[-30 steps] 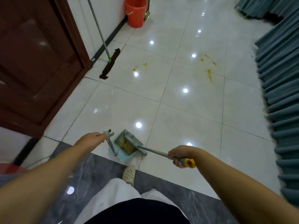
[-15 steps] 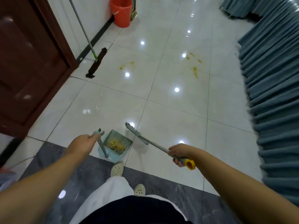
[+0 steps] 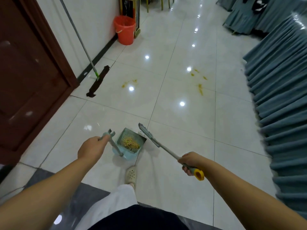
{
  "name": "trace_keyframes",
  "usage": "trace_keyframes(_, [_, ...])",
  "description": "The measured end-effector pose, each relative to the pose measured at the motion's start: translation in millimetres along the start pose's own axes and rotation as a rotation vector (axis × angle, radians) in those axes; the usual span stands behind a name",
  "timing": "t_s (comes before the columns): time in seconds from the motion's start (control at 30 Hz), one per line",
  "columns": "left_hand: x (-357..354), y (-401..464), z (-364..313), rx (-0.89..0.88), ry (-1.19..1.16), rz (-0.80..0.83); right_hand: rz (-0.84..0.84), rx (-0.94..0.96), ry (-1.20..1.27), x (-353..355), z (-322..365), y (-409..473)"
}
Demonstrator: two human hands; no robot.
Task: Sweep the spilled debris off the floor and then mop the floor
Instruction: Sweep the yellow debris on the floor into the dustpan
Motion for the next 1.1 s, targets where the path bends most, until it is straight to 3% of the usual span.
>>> trace_keyframes(0.57, [-20.9, 241.8, -184.8, 0.007, -0.064, 0.127, -0.016, -0.030, 0.257, 132.0, 225.0, 95.8])
trace_keyframes(1.1, [-93.4, 403.7, -413.0, 0.163, -0.154, -0.116, 0.041, 0.039, 0.081, 384.3, 461.7, 223.2])
Point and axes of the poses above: each hand's wrist, its own y-axis towards the middle knuckle, its own x-axis out of the back of the hand, z = x × y, the point moved 1 cm from there along y, towards the middle knuckle, and after that the axes turned 4 degrees about -z, right-handed, at the moved point
